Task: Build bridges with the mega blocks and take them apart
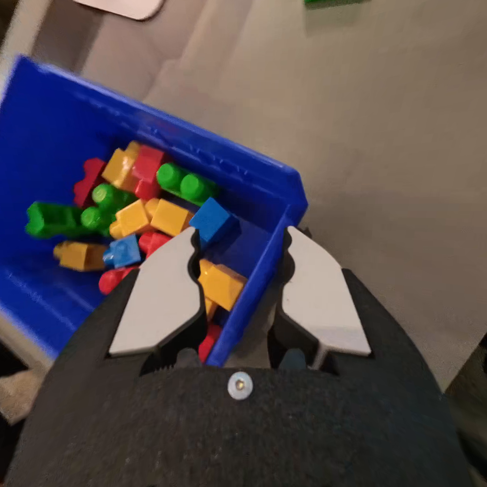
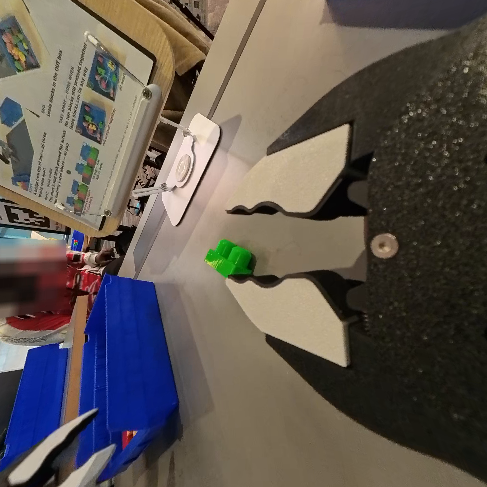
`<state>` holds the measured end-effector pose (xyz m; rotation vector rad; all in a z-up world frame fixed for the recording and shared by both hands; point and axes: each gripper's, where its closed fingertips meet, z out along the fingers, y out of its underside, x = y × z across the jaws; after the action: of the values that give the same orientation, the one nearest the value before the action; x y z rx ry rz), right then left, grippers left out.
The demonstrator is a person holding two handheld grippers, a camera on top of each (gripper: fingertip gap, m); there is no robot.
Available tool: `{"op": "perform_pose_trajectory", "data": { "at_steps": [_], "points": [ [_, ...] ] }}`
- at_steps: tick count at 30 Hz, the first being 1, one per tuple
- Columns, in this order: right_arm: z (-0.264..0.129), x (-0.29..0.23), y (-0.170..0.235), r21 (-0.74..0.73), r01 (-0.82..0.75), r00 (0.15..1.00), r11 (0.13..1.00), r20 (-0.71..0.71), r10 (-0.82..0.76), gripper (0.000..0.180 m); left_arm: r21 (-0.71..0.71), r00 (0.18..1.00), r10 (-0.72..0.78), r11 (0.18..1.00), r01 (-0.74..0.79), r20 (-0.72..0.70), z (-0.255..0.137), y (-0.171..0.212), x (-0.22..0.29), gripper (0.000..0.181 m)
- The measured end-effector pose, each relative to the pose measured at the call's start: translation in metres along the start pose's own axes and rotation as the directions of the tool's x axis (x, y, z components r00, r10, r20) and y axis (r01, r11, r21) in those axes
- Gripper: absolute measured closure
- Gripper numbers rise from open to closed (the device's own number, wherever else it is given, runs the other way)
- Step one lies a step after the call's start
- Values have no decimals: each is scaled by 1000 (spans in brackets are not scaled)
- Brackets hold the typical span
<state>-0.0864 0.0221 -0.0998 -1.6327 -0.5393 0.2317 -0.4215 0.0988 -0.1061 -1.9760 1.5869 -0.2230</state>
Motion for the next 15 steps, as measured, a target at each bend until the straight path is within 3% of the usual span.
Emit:
{"op": "perform_pose_trajectory", "data": {
  "at_steps": [8,15],
  "points": [
    [2,4,4,-14,-17,1000,1000,-6,17,137,-321,959,176,916,-242,-221,52,31,-25,116],
    [6,10,6,-27,-44,999,999,-17,43,137,-254,919,244,910,-327,-311,66,27,-28,116]
  ]
}}
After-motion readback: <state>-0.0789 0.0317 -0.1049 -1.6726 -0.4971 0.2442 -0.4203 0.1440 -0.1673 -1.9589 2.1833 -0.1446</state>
